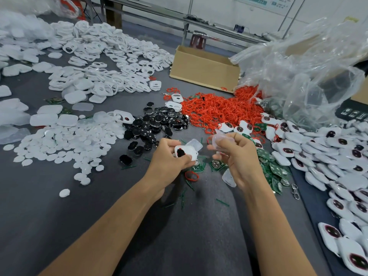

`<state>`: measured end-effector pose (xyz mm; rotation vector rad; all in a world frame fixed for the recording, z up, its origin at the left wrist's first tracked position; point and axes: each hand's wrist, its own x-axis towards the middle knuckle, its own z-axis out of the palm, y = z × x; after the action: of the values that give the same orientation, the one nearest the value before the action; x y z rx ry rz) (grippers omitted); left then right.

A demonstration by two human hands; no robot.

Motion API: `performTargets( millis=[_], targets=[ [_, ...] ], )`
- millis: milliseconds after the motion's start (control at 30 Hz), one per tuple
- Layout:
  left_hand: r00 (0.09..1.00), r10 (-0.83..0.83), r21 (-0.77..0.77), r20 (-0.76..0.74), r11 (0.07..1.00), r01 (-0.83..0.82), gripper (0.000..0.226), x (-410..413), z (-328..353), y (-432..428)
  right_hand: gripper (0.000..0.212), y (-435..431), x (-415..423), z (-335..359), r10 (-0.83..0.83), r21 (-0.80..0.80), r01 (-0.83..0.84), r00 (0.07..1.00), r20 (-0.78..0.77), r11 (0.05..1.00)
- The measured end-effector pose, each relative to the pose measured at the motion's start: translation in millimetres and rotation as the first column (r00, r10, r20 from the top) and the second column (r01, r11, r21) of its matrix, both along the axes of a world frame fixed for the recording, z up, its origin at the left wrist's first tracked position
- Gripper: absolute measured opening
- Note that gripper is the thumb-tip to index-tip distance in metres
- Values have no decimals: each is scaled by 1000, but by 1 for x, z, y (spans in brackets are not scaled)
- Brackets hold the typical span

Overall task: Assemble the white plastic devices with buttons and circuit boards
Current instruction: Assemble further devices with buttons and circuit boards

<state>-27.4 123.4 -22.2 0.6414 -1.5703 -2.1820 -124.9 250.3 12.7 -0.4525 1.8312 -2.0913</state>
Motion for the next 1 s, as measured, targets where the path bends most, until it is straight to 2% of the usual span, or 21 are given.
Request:
performTargets(
  millis=[133,333,600,800,1000],
  targets=[
    [999,-46,-20,-2,999,46,32,2,2,0,15,1,-1,-3,-15,118,39,979,-203,992],
    [998,-63,-50,-12,997,62,33,3,2,1,30,3,1,-1,163,349,-23,911,-378,937],
    [998,-56,-185,27,981,60,46,5,3,1,15,-5,10,-4,150,317,-50,942,-300,947],
    [999,-53,-209,12,976,54,45,6,4,3,18,-10,13,-8,153,359,-24,929,-336,933],
    [998,-56,-244,21,968,59,45,5,4,3,21,-10,14,-9,163,464,74,878,-449,883]
  ],
)
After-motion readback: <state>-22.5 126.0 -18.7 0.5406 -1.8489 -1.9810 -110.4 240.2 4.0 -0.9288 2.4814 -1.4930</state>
